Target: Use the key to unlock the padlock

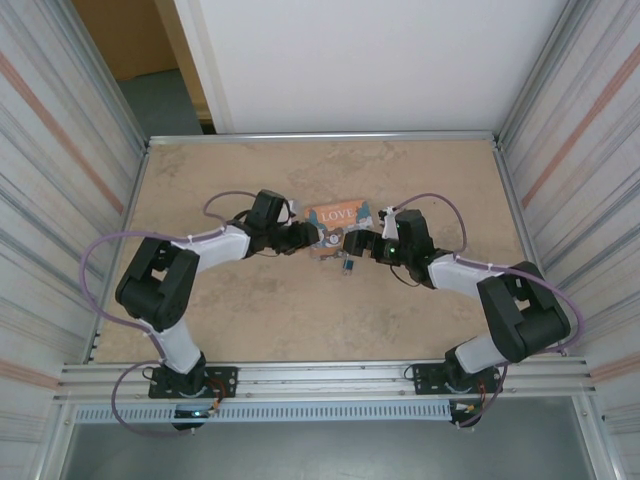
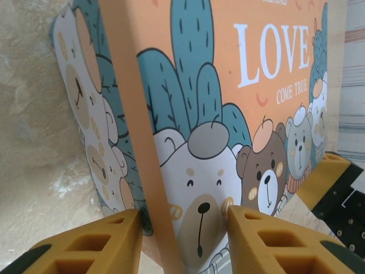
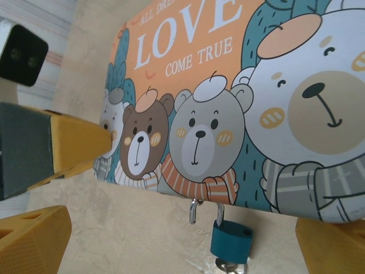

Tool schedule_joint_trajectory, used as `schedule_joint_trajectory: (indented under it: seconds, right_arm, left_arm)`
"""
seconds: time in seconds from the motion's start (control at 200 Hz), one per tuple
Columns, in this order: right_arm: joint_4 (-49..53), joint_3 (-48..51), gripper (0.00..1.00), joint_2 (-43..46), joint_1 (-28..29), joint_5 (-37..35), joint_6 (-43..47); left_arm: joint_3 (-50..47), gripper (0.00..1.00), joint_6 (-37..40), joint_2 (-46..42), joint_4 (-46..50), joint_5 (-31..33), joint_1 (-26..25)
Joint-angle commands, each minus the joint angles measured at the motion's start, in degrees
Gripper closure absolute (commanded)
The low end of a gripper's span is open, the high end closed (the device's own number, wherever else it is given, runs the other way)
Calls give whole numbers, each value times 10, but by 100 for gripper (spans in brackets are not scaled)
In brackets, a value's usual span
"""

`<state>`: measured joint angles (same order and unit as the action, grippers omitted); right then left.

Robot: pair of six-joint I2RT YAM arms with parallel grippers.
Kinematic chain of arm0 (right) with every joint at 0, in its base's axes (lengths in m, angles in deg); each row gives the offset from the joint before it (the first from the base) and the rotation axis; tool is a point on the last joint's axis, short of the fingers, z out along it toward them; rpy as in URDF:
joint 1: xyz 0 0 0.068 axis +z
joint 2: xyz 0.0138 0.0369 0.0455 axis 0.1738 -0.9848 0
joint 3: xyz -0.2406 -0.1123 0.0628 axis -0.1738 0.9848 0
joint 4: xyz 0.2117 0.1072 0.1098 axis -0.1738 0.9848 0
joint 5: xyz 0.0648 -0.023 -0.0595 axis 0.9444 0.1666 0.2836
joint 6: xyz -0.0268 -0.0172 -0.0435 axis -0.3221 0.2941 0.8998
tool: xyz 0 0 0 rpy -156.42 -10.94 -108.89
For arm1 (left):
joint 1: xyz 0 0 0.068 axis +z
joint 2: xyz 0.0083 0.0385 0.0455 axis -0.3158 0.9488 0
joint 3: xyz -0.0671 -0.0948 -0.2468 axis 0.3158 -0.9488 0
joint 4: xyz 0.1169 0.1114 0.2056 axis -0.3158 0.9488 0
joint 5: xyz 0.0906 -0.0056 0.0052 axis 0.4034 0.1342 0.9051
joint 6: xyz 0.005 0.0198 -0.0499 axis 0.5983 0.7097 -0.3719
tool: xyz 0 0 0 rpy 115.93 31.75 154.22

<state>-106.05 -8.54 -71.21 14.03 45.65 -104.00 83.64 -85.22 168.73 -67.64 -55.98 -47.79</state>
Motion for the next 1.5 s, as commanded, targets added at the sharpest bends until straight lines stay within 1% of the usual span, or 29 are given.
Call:
schedule_joint_trajectory:
  seconds: [0.0,0.155,0.366,0.591,0.731,0.912,1.057,1.192,1.323,1.383,1.428,1.498]
  right_arm:
    - [-4,-26,1,-15,-9,7,37]
    - [-14,-40,1,-32,-20,15,54]
    - [-13,-44,1,-31,-26,20,69]
    - [-5,-7,1,20,-32,23,68]
    - [-5,27,1,62,-39,28,55]
    - [-37,60,0,79,-49,75,22]
    - [-54,70,0,66,-57,104,3]
    - [-105,80,8,40,-59,120,-29]
    - [-129,69,20,1,-58,144,-41]
    - [-104,58,22,-15,-62,142,-51]
    - [-103,56,25,-26,-62,142,-51]
    - [-107,60,26,-35,-60,127,-50]
  left_arm:
    - [-30,59,-13,-9,11,3,-18]
    - [-46,60,-25,-23,3,12,-35]
    - [-52,60,-31,-44,2,17,-37]
    - [-50,52,-33,-89,10,23,-37]
    - [-47,50,-28,-133,33,38,-37]
    - [0,51,-11,-159,69,48,-35]
    - [60,56,-10,-129,78,19,-20]
    - [114,60,-35,-88,57,0,-5]
    - [172,64,-31,-43,68,-5,-1]
    - [173,65,-35,-30,63,-15,-3]
    - [162,65,-35,-26,52,-20,-7]
    - [145,65,-35,-21,43,-18,-15]
